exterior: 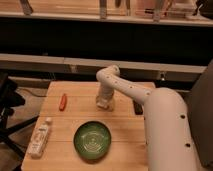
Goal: Place the white sponge in the ceramic cup
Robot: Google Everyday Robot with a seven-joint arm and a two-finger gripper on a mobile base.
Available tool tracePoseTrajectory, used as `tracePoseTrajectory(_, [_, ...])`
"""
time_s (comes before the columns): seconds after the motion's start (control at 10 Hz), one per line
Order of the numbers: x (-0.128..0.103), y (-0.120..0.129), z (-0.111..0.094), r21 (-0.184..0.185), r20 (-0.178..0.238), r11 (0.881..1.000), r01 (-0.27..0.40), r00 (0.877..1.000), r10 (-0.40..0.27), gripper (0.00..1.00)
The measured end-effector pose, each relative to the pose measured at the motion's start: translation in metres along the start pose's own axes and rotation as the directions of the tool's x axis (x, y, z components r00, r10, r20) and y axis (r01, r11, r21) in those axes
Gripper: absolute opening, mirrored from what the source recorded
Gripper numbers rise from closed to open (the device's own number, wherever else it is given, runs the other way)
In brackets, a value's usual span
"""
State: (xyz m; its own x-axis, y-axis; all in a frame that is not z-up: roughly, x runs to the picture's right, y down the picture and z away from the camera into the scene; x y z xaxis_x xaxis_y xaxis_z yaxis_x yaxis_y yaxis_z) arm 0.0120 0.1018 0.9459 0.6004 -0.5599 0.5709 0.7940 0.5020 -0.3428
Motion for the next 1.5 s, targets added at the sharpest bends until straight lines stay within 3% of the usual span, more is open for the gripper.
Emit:
tracePoseTrajectory(0.4, [0.0, 0.002, 0.001, -0.004, 0.001, 1.0, -0.002, 1.0, 0.002, 0.08])
tracePoseTrajectory(0.5, [0.0, 0.002, 0.0, -0.004, 0.0, 1.0, -0.001, 1.0, 0.001, 0.03])
tracePoseTrajectory(0.8, [-0.002, 0.002, -0.001, -0.005, -0.001, 1.0, 0.003, 1.0, -0.003, 0.02])
tracePoseTrajectory(1.2, [-0.001, 0.008, -0.048, 0.017, -0.008, 1.0, -0.007, 1.0, 0.007, 0.02])
tracePoseTrajectory(1.5, [-0.001, 0.011, -0.056, 0.029, -0.002, 1.0, -0.01, 1.0, 0.01, 0.02])
